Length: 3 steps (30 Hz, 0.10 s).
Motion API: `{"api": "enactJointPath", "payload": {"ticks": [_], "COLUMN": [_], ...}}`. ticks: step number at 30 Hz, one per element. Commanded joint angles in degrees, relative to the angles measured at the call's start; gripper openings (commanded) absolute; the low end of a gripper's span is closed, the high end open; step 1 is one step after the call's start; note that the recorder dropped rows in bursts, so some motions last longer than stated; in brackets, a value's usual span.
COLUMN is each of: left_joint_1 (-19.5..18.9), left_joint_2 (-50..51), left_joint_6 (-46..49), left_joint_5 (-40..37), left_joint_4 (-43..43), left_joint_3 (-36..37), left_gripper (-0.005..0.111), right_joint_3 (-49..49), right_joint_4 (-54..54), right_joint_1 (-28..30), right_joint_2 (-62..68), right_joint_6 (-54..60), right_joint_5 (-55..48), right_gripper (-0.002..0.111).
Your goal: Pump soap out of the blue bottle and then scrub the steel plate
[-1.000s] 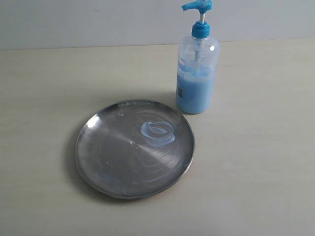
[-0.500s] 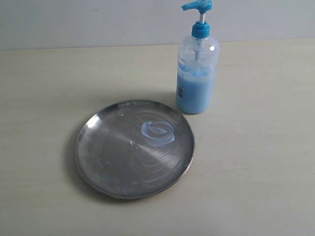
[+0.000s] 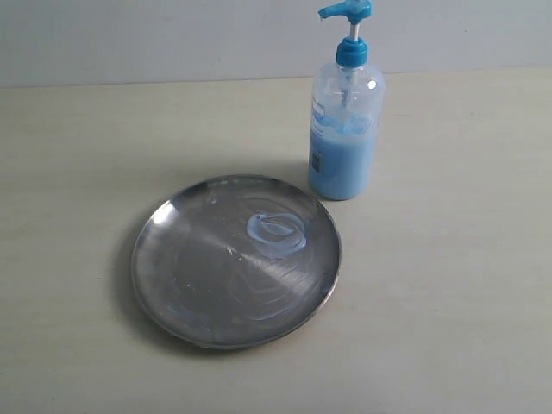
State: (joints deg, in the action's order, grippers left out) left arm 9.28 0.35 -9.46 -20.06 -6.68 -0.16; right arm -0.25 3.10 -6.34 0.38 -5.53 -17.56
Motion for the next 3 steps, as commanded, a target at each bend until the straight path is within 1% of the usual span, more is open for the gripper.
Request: {"api": "enactJointPath", "payload": {"ticks": [1, 3], "left_joint_1": [-0.2, -0.2], "left_joint_2": [-0.4, -0.4], "left_joint_6": [-0.2, -0.2], "left_joint_5": [0.0, 0.0], "left_joint_4": [-0.2, -0.2], "left_joint_3": [0.2, 0.2], "left_gripper": [0.0, 0.0], "right_joint_3": [0.2, 0.2], "right_joint_4": [0.1, 0.1], "right_joint_1": [0.3, 0.3], "right_joint_2": [-0.4, -0.4], "right_joint_6": [-0.1, -0.1], "right_joint_5": [0.5, 0.5], "right_gripper": [0.0, 0.0]}}
